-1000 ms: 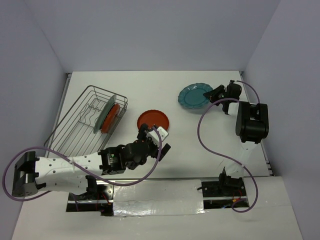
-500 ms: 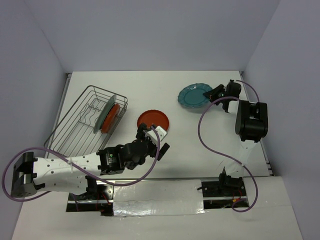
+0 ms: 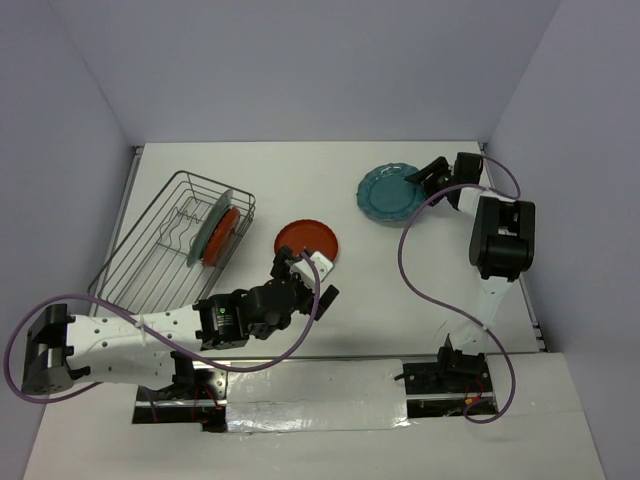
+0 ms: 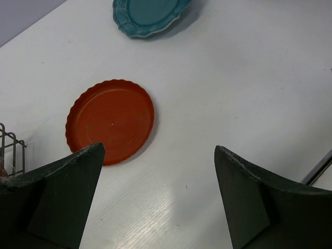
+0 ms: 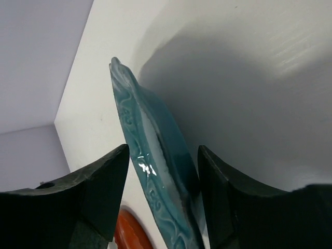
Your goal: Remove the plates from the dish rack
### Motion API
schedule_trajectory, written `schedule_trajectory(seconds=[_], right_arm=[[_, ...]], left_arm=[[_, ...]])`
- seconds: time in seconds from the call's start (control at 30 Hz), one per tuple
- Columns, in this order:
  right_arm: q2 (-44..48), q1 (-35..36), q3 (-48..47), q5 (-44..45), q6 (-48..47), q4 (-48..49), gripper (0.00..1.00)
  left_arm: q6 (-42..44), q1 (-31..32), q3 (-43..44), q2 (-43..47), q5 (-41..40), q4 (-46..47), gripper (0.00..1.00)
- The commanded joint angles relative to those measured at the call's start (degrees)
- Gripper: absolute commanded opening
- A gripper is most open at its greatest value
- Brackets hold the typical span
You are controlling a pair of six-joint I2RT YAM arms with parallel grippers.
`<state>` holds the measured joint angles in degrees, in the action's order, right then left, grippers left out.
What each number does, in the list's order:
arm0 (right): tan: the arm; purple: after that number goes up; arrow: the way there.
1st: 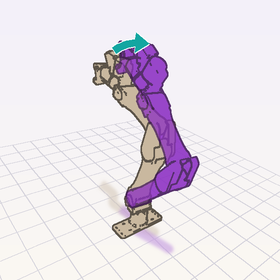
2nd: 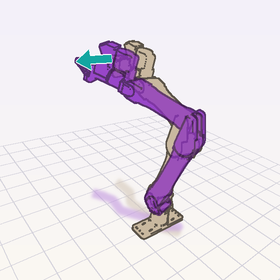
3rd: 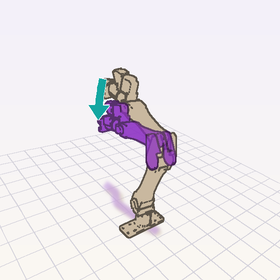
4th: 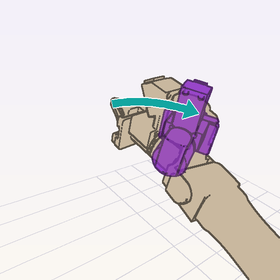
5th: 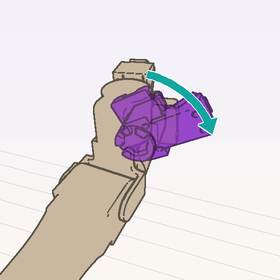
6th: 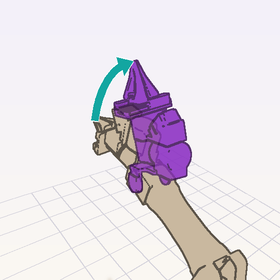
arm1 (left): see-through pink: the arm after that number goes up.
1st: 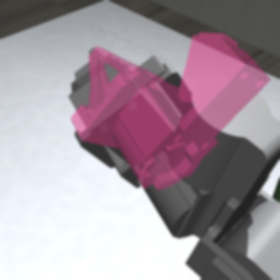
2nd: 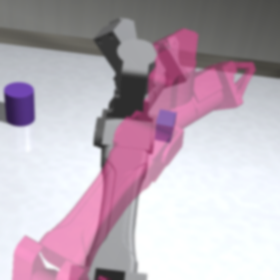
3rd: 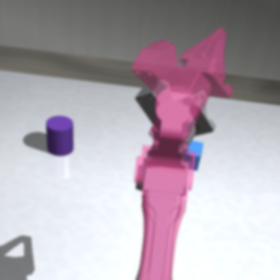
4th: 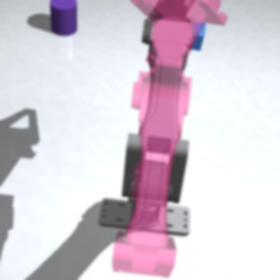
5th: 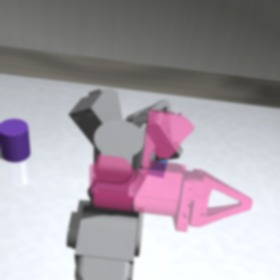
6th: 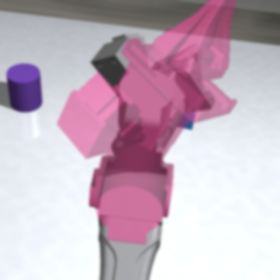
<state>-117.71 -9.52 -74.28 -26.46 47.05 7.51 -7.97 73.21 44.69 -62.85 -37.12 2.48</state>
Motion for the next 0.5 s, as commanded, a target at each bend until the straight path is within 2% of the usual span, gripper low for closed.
schedule_trajectory(seconds=[0.0,0.2,0.47], right_arm=[[-0.68,0.12,-5.34,1.32,0.5,-5.48,0.63],[-4.8,0.2,-12.72,3.86,0.5,-14.27,0.72],[-6.04,0.11,-14.4,7.99,0.5,-17.17,0.79]], left_arm=[[-1.17,-0.26,0.75,1.5,0.21,1.56,0.99],[-1.26,-0.26,1.1,0.98,0.03,1.21,0.99],[-1.35,-0.26,2.16,-1.31,0.3,0.6,0.99]])
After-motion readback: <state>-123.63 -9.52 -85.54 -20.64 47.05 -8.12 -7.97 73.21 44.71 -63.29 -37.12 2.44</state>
